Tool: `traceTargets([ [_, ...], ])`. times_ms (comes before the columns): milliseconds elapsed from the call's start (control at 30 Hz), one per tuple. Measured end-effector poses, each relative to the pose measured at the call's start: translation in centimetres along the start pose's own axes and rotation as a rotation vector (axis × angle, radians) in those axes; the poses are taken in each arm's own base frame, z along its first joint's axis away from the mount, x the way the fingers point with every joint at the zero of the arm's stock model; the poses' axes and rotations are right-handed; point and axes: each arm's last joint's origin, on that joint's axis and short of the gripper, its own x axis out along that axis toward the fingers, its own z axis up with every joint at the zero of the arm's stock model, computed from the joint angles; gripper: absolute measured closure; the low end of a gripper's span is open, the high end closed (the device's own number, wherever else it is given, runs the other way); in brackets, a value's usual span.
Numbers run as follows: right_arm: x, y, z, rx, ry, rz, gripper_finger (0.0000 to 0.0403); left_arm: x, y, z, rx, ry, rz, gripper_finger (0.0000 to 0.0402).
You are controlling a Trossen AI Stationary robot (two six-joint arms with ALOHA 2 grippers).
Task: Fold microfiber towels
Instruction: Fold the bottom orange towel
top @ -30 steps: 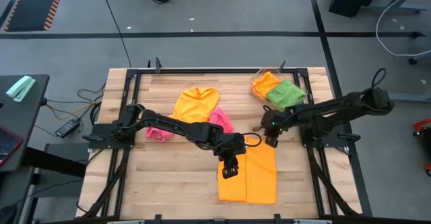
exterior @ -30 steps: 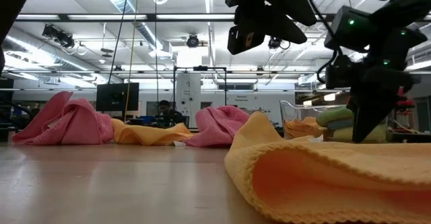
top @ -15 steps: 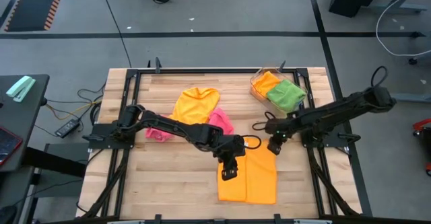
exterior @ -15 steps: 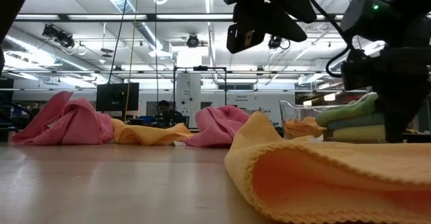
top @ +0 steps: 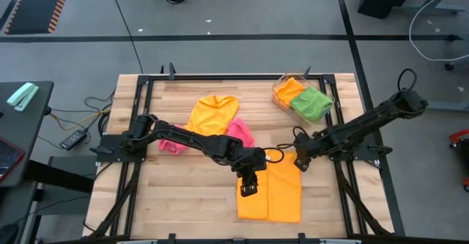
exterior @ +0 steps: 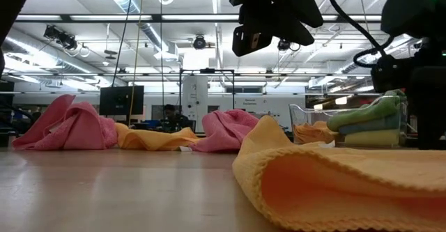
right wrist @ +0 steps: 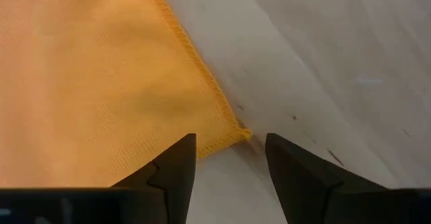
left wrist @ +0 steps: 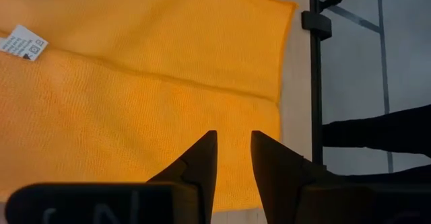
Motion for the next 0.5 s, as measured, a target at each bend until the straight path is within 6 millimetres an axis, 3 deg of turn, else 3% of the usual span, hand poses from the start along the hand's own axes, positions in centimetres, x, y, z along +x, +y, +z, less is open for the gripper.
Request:
traceTargets([
  [500,-0.03,-0.16,-0.15,-0.034,-0.083,-0.077,0.0215,0.00,0.02,0.00,0.001,0.001,0.001,0.0304],
])
